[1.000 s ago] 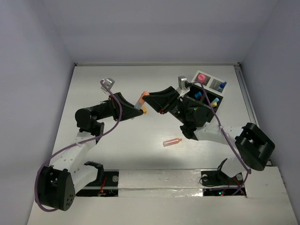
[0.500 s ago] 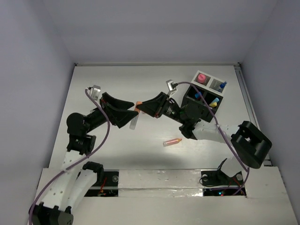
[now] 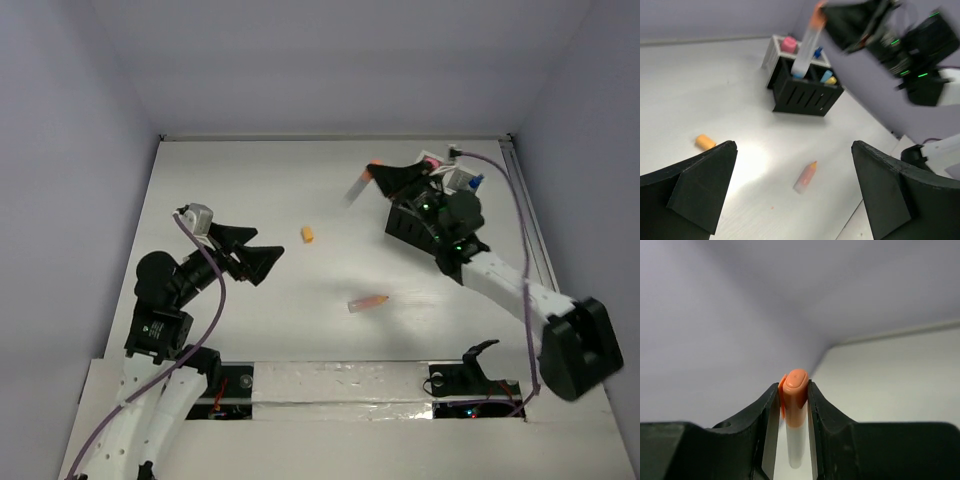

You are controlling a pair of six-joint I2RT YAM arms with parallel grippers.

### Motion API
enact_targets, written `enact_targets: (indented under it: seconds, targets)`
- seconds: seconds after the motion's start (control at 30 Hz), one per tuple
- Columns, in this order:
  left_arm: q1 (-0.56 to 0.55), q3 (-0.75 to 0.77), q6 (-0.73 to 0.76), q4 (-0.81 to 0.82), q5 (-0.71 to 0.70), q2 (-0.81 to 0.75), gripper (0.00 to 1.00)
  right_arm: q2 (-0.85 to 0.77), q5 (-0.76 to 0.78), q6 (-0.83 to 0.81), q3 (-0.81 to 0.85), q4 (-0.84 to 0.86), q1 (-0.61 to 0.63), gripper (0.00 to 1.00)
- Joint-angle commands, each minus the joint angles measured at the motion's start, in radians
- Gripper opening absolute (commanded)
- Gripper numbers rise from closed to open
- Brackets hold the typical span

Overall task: Sort the stationery into containers
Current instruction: Place the pen in the storage box.

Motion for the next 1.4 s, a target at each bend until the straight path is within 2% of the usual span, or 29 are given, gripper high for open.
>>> enact_targets:
  seconds: [0.0,0.1,0.23,0.33,0.7,0.93,1.07,1.13,1.17,1.27,1.37]
  targets:
    - [-0.020,-0.011,0.076,-0.060,-0.031,0.019,0.99,-0.240,0.370,-0.371,0.028,-0.443,-0.035,0.00]
    - [-0.054,-0.016,0.077,-0.062,-0.034,0.010,0.99,-0.338,0.598,-0.522,0.027,-0.585,-0.056,0.00]
    - [-0.083,-0.022,0.076,-0.079,-0.059,-0.001,0.99,-0.363,0.790,-0.636,0.027,-0.644,-0.093,0.00]
    - [-0.107,-0.025,0.077,-0.085,-0.068,-0.008,0.99,-0.347,0.844,-0.670,0.019,-0.643,-0.118,0.00]
    - [-0.136,-0.025,0.077,-0.096,-0.091,-0.027,0.99,-0.238,0.931,-0.730,-0.034,-0.549,-0.199,0.00]
    - [-0.136,-0.028,0.077,-0.093,-0.100,-0.033,0.99,-0.133,0.898,-0.734,-0.042,-0.465,-0.222,0.00]
    - [-0.136,-0.031,0.076,-0.088,-0.099,-0.031,0.99,-0.107,0.849,-0.684,-0.025,-0.497,-0.222,0.01]
    - [-0.136,-0.033,0.073,-0.085,-0.099,-0.033,0.99,-0.109,0.818,-0.659,-0.033,-0.523,-0.222,0.15]
    - [-0.136,-0.033,0.074,-0.085,-0.096,-0.031,0.99,-0.110,0.806,-0.650,-0.034,-0.532,-0.222,0.33]
    - [-0.136,-0.037,0.071,-0.076,-0.079,-0.021,0.97,-0.132,0.777,-0.616,-0.037,-0.583,-0.222,0.55]
    - [-0.136,-0.039,0.073,-0.064,-0.056,0.002,0.91,-0.156,0.744,-0.607,-0.028,-0.613,-0.222,0.65]
